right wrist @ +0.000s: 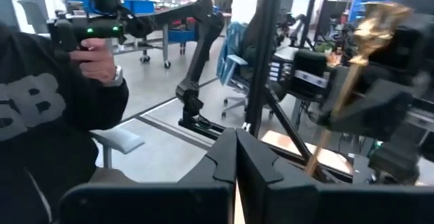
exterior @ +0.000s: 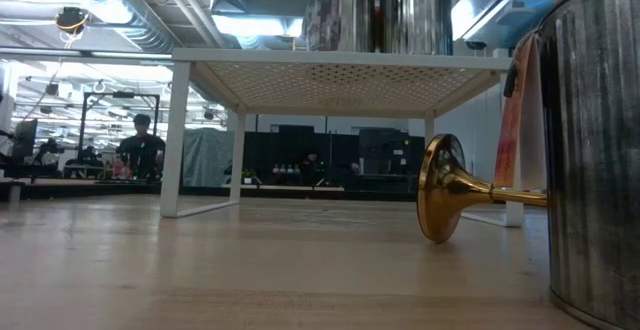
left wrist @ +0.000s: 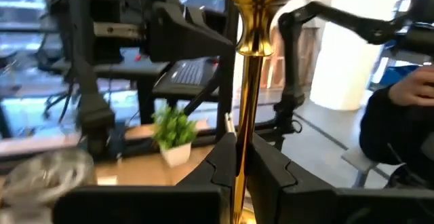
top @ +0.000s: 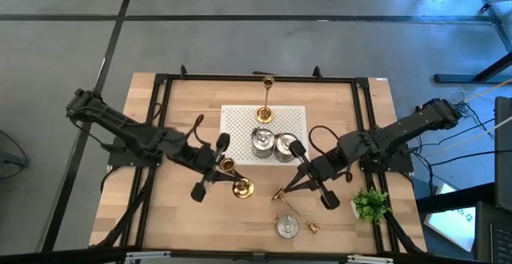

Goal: Pick & Place candle stick holders
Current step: Put the left gold candle holder on the shelf aligned with the other gold candle holder

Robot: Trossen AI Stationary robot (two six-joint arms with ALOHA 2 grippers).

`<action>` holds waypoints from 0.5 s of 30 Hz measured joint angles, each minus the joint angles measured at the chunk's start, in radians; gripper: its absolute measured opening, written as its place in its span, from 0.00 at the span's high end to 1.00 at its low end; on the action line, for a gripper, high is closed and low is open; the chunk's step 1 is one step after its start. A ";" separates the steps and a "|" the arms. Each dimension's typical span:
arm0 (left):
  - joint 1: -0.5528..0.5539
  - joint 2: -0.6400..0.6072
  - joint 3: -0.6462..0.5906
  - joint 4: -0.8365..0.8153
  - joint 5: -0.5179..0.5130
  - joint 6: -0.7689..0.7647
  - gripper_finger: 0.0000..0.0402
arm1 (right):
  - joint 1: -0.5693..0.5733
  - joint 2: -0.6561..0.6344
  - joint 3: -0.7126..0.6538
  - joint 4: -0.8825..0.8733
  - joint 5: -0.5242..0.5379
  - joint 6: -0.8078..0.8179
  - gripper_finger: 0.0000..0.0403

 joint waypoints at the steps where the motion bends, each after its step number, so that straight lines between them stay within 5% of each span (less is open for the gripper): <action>1: 0.013 0.008 0.000 0.026 0.033 0.013 0.96 | 0.001 0.000 0.000 0.000 0.000 -0.001 0.99; 5: 0.060 0.041 0.016 0.095 0.170 0.033 0.96 | 0.000 0.000 0.000 0.001 0.000 -0.002 0.99; 15: 0.086 0.174 0.106 0.031 0.207 0.083 0.96 | 0.000 0.000 0.000 0.014 0.000 -0.004 0.99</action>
